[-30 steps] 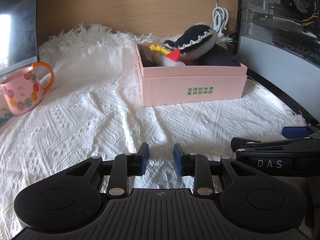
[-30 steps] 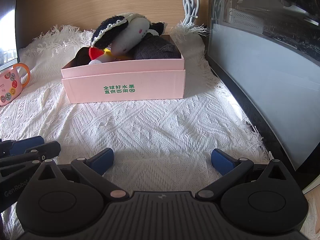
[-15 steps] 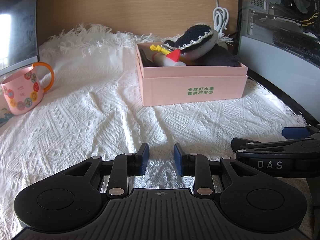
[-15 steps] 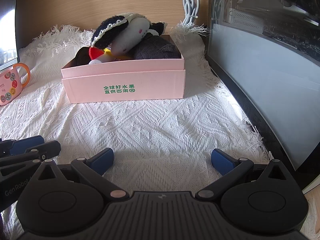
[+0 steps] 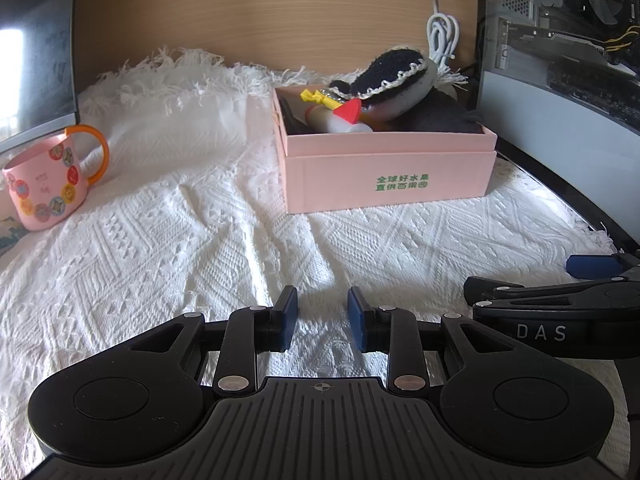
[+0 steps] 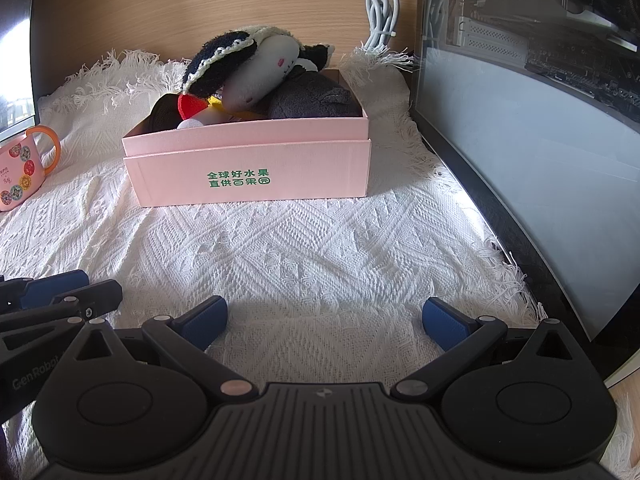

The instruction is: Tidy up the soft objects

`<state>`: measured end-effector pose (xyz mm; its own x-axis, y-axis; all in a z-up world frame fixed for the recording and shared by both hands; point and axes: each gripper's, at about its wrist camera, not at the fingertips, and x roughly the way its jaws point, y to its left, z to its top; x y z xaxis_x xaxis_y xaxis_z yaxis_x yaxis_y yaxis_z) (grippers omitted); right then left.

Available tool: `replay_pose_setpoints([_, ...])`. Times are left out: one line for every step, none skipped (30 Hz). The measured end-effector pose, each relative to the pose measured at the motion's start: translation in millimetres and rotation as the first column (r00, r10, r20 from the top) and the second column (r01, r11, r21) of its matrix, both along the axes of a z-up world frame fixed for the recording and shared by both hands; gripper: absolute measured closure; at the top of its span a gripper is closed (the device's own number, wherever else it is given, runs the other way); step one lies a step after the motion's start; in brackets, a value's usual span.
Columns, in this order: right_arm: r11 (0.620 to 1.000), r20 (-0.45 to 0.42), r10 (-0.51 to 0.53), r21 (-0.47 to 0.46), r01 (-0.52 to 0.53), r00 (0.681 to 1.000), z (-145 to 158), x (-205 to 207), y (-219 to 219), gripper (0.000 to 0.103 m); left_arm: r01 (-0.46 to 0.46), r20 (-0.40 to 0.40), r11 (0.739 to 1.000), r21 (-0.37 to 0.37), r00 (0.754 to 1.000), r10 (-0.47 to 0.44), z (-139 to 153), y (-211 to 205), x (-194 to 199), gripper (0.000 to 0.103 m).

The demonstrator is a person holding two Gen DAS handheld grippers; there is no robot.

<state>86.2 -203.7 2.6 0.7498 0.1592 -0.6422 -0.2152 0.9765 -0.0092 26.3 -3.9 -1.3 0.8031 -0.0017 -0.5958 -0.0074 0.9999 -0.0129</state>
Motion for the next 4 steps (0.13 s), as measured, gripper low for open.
replay_pose_setpoints([1.000,0.000,0.000,0.000,0.000,1.000,0.0,0.0,0.0,0.000,0.000,0.000,1.000,0.000,1.000,0.000,0.0,0.1,0.0,0.072])
replay_pose_setpoints([1.000,0.000,0.000,0.000,0.000,1.000,0.0,0.0,0.0,0.000,0.000,0.000,1.000,-0.001,1.000,0.000,0.0,0.0,0.0,0.072])
replay_pose_setpoints([1.000,0.000,0.000,0.000,0.000,1.000,-0.1,-0.1,0.1,0.000,0.000,0.000,1.000,0.000,1.000,0.000,0.0,-0.1,0.0,0.072])
replay_pose_setpoints([1.000,0.000,0.000,0.000,0.000,1.000,0.0,0.0,-0.1,0.000,0.000,0.000,1.000,0.001,1.000,0.000,0.0,0.3,-0.1,0.072])
